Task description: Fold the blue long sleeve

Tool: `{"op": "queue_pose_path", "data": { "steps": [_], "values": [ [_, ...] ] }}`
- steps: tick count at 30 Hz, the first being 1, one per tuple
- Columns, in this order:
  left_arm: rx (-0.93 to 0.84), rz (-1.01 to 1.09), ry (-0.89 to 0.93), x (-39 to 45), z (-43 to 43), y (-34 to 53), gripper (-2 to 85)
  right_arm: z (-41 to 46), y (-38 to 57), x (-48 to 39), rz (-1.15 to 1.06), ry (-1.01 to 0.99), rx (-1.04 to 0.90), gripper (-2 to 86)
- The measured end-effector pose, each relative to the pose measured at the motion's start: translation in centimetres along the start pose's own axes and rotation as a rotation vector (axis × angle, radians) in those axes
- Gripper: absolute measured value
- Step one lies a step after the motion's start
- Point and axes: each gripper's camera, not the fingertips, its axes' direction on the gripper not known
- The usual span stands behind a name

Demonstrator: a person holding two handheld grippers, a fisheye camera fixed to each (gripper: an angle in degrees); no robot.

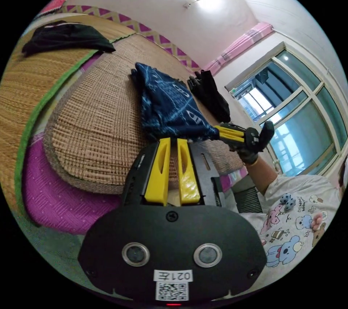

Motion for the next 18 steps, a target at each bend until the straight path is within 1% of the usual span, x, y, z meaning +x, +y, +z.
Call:
{"op": "queue_pose_path", "data": {
  "steps": [2,4,5,6,7,9,12,14,16,17,18],
  "values": [
    [0.004,0.019,-0.047,0.3,-1.3,0.2,0.4,-2.4,1.1,1.0,0.084,-0.067,-0.039,6.4],
    [0.017,0.023,-0.087,0.4,-2.2,0.4,-0.3,-5.7,1.8,1.7,0.148,-0.144,0.068,9.7],
    [0.019,0.022,-0.104,0.3,-2.6,0.5,-0.5,-7.2,1.6,1.5,0.149,-0.205,0.143,11.6],
    [0.018,0.02,-0.108,0.3,-2.7,0.5,-0.6,-7.4,0.6,0.9,0.118,-0.26,0.164,12.4],
    [0.016,0.017,-0.111,0.2,-2.8,0.5,-0.7,-7.2,-0.1,0.4,0.097,-0.271,0.161,12.8],
    [0.016,0.015,-0.108,0.2,-2.9,0.5,-0.8,-5.0,-3.1,-1.6,0.032,-0.219,0.154,12.8],
    [0.024,0.02,-0.105,0.5,-3.2,0.5,-0.9,-1.2,-6.5,-2.1,0.033,-0.205,0.124,12.9],
    [0.03,0.02,-0.109,0.5,-3.5,0.7,-0.9,1.0,-8.0,-1.9,0.046,-0.211,0.082,12.5],
    [0.032,0.015,-0.109,0.4,-3.8,0.9,-0.9,3.0,-8.8,-1.5,0.075,-0.189,0.014,9.8],
    [0.031,0.014,-0.109,0.3,-3.9,0.9,-0.9,3.7,-8.8,-1.0,0.096,-0.149,-0.018,5.5],
    [0.03,0.014,-0.111,0.3,-3.9,0.9,-0.9,3.4,-8.2,0.0,0.138,-0.14,-0.005,3.0]
  ]
}}
